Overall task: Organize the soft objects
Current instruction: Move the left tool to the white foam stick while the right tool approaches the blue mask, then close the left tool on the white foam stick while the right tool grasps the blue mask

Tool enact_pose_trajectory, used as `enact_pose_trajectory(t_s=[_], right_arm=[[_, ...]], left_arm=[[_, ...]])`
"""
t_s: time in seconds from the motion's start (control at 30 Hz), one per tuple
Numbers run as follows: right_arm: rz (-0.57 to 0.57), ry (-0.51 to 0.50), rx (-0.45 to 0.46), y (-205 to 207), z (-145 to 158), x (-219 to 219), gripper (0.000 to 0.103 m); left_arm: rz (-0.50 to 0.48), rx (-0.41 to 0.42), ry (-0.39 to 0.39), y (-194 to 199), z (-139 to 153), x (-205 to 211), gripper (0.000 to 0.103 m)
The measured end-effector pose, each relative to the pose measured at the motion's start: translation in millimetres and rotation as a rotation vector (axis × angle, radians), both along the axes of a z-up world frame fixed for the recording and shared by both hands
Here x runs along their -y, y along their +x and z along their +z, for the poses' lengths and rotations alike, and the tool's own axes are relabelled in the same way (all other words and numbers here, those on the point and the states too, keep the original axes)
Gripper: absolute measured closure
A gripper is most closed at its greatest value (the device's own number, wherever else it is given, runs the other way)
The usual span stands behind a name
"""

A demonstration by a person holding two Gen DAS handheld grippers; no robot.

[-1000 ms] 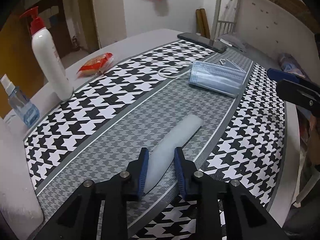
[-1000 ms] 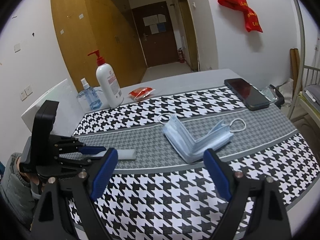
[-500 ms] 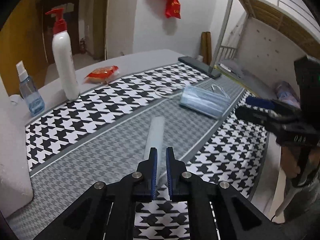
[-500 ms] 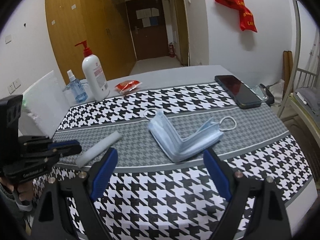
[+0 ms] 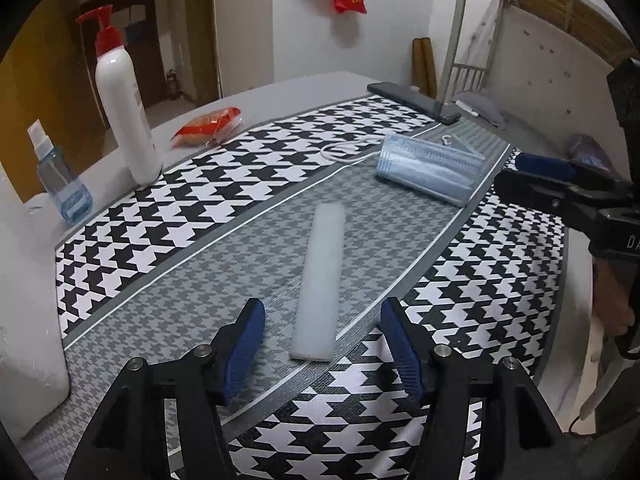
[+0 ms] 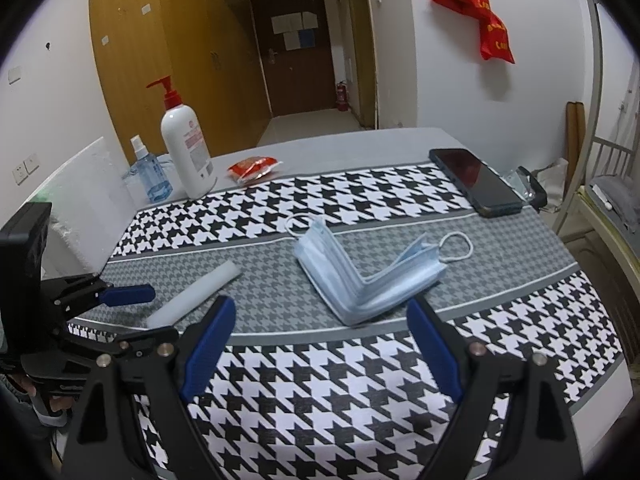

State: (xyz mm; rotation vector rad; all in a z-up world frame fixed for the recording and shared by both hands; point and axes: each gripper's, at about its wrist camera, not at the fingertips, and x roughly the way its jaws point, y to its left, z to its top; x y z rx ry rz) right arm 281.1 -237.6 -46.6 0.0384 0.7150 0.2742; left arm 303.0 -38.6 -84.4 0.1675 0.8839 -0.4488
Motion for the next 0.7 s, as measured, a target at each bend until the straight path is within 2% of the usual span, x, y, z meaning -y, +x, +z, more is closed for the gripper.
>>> enact_pose_trajectory(t_s=[0.1, 0.2, 0.27, 0.33, 0.47, 0.7], right_arm=[[-0.005, -0.007, -0.007, 2.2, -1.8, 1.9, 0.013], [-0.003, -0.007, -0.012, 4.1, -3.1, 2.9, 0.013], [0.000, -0.009, -0.011, 4.6, -2.9, 2.7, 0.013], [0.000, -0.009, -0.012, 5.3, -3.7, 3.3, 0.013], [-0.006, -0.017, -0.034, 10.0, -8.9, 2.7, 0.013], [-0.022, -0.008, -0.062, 20.9, -12.3, 3.1, 0.013]], left_arm=[[-0.005, -0.017, 0.006, 2.5, -3.9, 1.6, 0.058], [0.007, -0.004, 0.020, 4.7, -5.5, 3.1, 0.066], [0.024, 0.005, 0.034, 5.6, -5.9, 2.0, 0.077], [0.021, 0.003, 0.028, 7.2, -5.3, 0.7, 0.082], [0.014, 0.024, 0.048, 3.4, -5.0, 2.4, 0.084], [0.053, 0.015, -0.025, 5.2, -2.3, -13.0, 0.085]])
